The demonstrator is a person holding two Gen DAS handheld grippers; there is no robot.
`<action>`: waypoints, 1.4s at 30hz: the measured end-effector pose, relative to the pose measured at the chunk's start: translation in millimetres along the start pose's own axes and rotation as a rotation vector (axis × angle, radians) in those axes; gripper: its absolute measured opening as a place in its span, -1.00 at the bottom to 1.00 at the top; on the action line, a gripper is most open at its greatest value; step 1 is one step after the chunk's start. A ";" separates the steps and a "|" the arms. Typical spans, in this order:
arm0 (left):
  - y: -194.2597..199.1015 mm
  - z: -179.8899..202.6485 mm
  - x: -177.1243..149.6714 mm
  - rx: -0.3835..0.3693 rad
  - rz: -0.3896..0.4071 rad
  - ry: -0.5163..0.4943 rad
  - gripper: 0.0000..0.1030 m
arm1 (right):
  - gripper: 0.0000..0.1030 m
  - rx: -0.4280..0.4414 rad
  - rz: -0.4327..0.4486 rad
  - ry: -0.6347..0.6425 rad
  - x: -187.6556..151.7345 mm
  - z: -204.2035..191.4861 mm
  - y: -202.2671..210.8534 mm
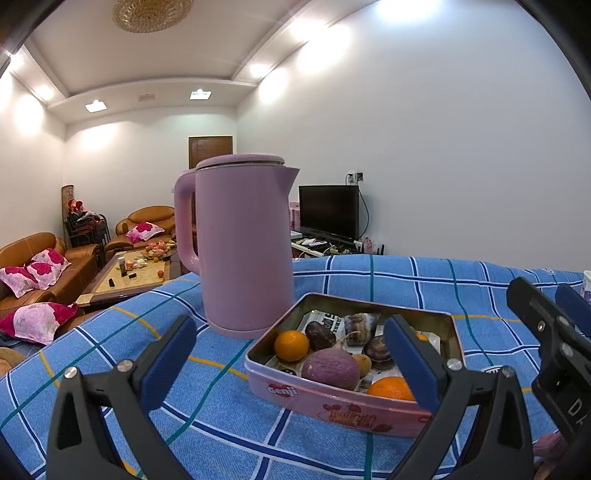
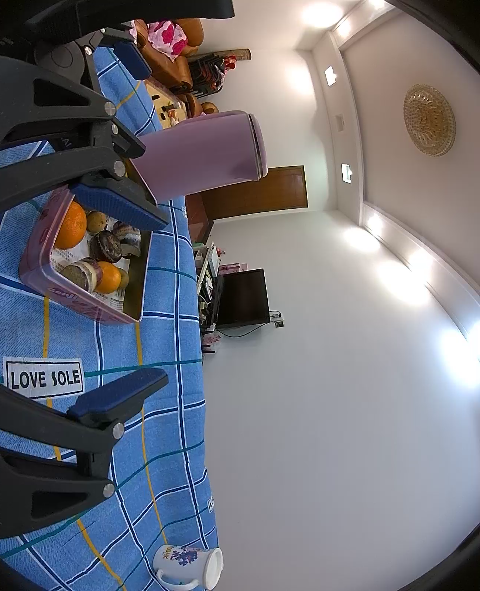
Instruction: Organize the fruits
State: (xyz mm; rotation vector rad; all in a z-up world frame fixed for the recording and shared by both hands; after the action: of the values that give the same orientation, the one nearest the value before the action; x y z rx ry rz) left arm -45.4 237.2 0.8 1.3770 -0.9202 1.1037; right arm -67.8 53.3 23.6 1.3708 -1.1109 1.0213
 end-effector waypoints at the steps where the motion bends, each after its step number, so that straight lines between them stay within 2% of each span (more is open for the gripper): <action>1: 0.2 0.0 0.0 0.000 0.001 0.000 1.00 | 0.52 0.000 0.000 0.000 0.0 0.0 0.0; 42: -5.9 -3.6 -1.2 0.043 -0.008 0.014 1.00 | 0.52 -0.009 -0.004 0.005 -0.4 0.9 0.1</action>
State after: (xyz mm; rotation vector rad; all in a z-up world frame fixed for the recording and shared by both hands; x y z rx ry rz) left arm -40.5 241.3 -2.1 1.4051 -0.8848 1.1320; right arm -68.0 52.5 23.1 1.3623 -1.1072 1.0146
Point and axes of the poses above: each gripper's, at about its wrist camera, not at the fingertips, and y roughly against the way its jaws point, z to its right, x to its top, the point moved 1 cm from there along -y, roughly the way its jaws point, and after that the axes turned 8 degrees about -x, right-handed, at the moved point
